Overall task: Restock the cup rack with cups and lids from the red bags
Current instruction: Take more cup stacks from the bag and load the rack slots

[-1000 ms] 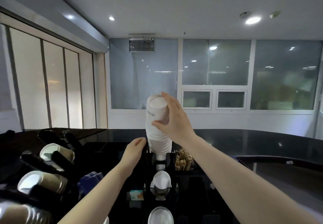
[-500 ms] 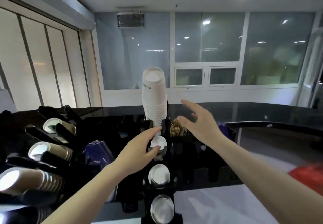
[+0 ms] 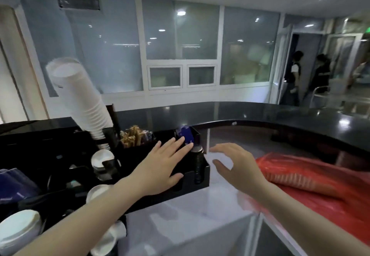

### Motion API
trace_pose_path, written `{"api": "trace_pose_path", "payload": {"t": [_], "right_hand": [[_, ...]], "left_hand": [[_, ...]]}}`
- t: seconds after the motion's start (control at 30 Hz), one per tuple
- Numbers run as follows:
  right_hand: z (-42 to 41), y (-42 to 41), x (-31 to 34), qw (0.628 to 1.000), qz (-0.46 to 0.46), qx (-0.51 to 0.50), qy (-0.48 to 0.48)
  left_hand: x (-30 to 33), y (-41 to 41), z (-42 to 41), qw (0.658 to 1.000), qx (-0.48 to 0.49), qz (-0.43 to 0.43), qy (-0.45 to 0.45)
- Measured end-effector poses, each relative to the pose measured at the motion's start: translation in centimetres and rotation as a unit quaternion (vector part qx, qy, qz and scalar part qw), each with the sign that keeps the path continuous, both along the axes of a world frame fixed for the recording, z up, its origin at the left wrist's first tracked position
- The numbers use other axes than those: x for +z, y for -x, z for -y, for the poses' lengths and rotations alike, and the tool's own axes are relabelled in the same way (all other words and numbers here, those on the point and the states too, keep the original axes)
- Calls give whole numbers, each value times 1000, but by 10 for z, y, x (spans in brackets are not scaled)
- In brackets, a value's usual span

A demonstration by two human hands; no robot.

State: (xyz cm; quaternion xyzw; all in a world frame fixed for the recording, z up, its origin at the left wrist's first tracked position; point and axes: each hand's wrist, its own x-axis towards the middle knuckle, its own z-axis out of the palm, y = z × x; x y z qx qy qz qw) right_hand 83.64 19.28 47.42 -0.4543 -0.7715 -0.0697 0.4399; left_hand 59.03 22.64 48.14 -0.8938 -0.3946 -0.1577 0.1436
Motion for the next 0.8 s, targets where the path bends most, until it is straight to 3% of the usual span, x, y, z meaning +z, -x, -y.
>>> {"api": "trace_pose_path", "payload": {"t": [0.27, 0.5, 0.7, 0.8], "right_hand": [[-9, -197, -26, 988, 90, -108, -66], [-16, -341, -62, 942, 191, -277, 4], [-23, -403, -116, 887, 316, -316, 119], [-35, -421, -143, 846, 324, -339, 254]], "left_hand": [[-9, -178, -58, 996, -86, 25, -18], [-64, -301, -94, 989, -118, 47, 79], [-113, -357, -131, 979, -159, -4, 126], [-141, -373, -156, 976, -149, -85, 136]]}}
